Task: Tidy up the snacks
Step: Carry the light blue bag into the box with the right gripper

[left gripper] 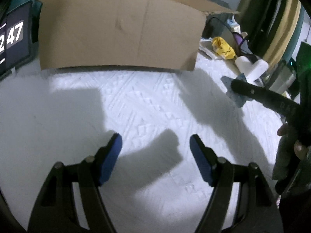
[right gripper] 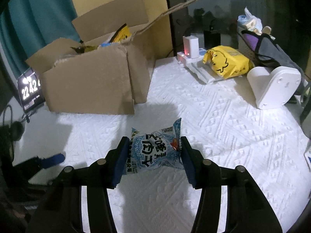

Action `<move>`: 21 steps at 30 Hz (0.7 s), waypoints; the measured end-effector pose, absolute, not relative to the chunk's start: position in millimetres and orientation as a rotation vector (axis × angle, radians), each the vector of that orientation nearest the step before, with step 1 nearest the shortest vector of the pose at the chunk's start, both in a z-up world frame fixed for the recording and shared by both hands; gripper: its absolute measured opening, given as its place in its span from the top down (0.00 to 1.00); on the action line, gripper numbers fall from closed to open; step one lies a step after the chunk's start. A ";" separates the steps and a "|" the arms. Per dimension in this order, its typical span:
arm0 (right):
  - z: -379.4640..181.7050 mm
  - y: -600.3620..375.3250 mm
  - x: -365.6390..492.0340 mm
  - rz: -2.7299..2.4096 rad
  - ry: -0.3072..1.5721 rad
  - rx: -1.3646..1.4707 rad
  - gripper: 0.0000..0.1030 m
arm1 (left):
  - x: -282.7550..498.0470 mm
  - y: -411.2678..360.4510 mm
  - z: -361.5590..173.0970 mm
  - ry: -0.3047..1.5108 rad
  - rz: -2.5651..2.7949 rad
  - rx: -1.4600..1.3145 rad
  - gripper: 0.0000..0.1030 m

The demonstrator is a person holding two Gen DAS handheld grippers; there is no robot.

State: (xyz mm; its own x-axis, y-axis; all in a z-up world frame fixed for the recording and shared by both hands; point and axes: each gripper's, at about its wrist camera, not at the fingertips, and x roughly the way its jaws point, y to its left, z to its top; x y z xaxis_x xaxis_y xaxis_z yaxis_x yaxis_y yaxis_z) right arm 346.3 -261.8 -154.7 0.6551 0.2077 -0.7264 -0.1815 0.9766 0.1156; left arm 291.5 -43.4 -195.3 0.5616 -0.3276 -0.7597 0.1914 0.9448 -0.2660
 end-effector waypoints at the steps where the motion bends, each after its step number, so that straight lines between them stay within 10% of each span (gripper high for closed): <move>1: -151.5 -261.4 343.8 0.221 0.820 0.035 0.47 | 290.0 -41.0 -192.0 0.912 -0.309 -0.180 0.29; 21: -60.6 -223.6 343.5 0.294 0.635 0.002 0.47 | 286.1 20.5 -73.5 0.541 -0.174 -0.151 0.29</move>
State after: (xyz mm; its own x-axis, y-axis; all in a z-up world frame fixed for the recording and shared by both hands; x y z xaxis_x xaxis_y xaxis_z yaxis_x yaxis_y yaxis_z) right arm 343.5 -223.6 -60.6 0.7649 0.2714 -0.5841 -0.2699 0.9585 0.0919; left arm 286.1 20.5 -73.5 0.8433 -0.2039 -0.4972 0.1246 0.9742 -0.1882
